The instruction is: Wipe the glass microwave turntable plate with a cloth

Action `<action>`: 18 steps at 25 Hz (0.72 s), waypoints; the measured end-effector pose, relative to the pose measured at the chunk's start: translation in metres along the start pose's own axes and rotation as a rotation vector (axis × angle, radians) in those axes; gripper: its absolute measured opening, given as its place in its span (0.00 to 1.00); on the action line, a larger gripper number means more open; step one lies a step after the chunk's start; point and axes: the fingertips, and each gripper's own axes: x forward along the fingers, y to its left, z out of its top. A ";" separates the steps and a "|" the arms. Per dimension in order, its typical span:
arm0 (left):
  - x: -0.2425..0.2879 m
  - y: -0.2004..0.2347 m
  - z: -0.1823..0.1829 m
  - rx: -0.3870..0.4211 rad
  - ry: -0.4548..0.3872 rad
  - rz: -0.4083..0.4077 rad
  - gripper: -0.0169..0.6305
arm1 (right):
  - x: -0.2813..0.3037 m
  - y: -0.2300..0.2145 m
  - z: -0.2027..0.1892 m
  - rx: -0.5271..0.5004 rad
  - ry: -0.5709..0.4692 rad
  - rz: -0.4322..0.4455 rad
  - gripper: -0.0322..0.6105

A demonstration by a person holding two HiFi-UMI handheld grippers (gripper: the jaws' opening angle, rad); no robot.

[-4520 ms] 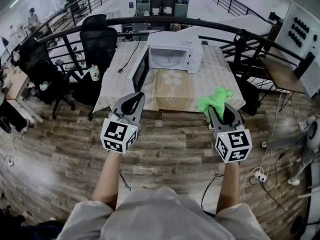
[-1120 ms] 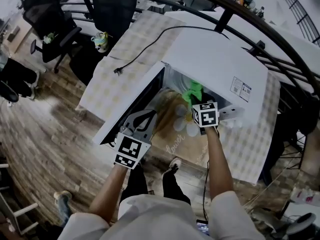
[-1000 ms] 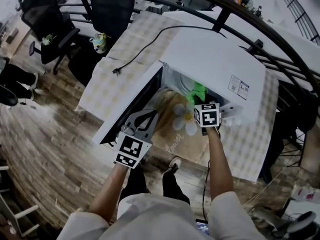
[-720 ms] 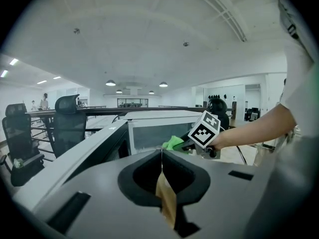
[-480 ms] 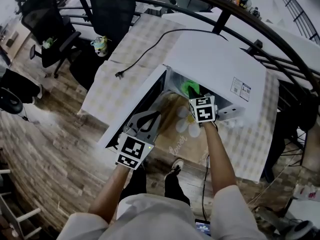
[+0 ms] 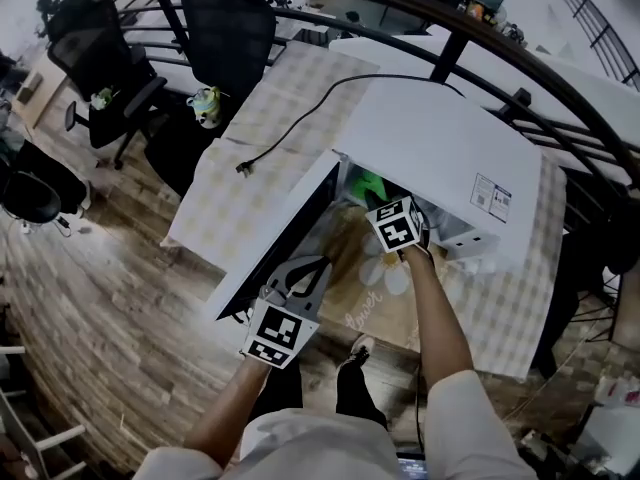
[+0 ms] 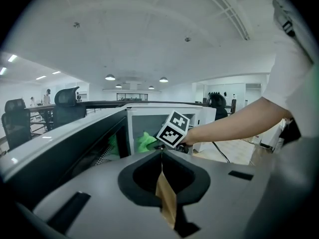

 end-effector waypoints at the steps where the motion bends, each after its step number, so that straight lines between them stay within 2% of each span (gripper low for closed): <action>1: 0.002 -0.004 0.001 0.006 -0.002 -0.011 0.06 | -0.006 0.003 -0.005 0.002 0.005 0.022 0.26; 3: 0.007 -0.011 0.003 0.019 -0.006 -0.034 0.06 | -0.019 0.007 -0.017 -0.025 0.026 0.029 0.26; 6: 0.012 -0.020 0.007 0.030 -0.011 -0.058 0.06 | -0.043 0.005 -0.039 -0.052 0.067 -0.011 0.25; 15: 0.017 -0.034 0.013 0.038 -0.023 -0.097 0.06 | -0.102 -0.032 -0.104 0.055 0.191 -0.141 0.25; 18: 0.014 -0.033 0.013 0.036 -0.027 -0.096 0.06 | -0.112 -0.039 -0.100 0.116 0.155 -0.176 0.25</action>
